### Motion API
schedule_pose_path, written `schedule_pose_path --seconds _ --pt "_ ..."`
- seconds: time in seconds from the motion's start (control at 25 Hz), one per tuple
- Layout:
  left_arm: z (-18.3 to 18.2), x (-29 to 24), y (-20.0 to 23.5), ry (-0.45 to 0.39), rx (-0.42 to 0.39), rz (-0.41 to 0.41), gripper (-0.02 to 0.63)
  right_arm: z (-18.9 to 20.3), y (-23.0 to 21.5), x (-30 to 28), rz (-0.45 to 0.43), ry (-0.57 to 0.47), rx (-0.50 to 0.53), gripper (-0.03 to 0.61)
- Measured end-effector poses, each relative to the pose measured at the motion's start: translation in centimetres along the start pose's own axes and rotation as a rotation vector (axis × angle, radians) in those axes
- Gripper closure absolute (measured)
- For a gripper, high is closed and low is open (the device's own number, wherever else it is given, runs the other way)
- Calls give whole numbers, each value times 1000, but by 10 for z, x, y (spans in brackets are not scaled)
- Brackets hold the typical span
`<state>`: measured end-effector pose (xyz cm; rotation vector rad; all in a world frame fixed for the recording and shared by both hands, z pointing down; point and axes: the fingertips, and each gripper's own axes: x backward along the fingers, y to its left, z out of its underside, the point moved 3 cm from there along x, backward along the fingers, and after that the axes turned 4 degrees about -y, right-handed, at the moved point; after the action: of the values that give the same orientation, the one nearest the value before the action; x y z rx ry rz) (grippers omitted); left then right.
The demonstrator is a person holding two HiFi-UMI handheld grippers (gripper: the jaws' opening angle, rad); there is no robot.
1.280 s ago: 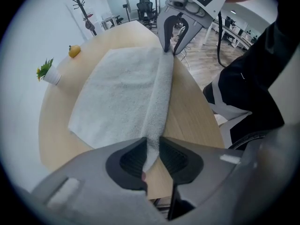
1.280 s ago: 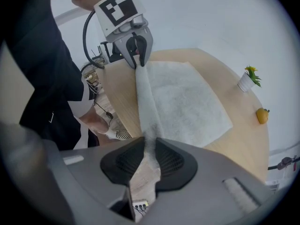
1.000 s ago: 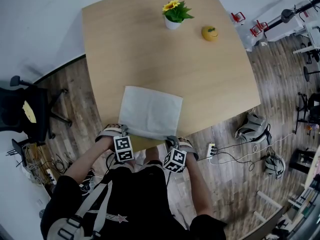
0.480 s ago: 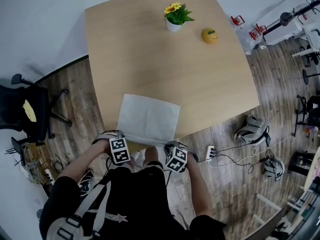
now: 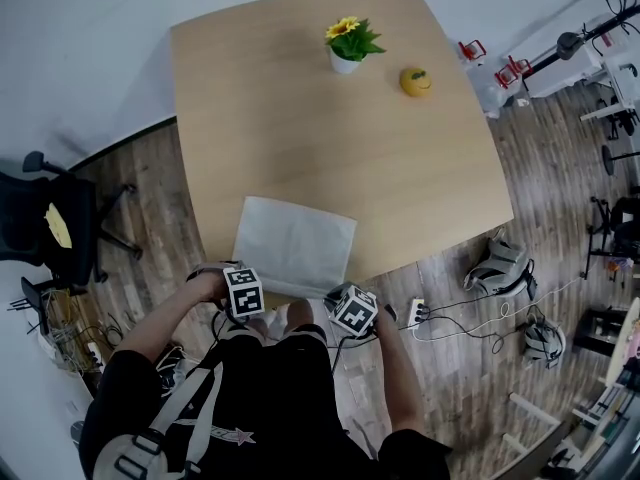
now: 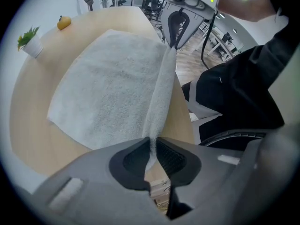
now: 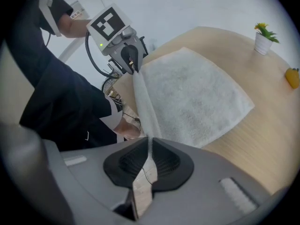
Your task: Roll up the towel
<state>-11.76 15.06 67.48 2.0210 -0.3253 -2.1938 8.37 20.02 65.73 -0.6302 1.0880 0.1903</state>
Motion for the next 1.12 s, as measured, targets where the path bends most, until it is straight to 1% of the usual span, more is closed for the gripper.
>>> schedule_pose_path --seconds 0.2,0.36,0.48,0.56,0.8,0.96,1.12 --pt "-2 4 6 -8 2 45 557 -3 -5 4 -56 -8 -45 545" --pt "-3 5 8 -5 -1 74 557 -6 -8 1 -83 -18 -48 545" --pt "-3 5 10 -9 -8 85 557 -6 -8 6 -99 10 -58 543" --pt "-4 6 13 -9 -2 93 556 -7 -10 7 -107 8 -55 543" --pt "-8 10 23 -11 0 83 555 -10 -21 13 -109 15 -59 541" --pt "-10 11 29 -10 5 82 555 -12 -33 13 -91 1 -44 541" --pt "-14 12 39 -19 15 71 555 -16 -39 13 -101 -3 -41 541"
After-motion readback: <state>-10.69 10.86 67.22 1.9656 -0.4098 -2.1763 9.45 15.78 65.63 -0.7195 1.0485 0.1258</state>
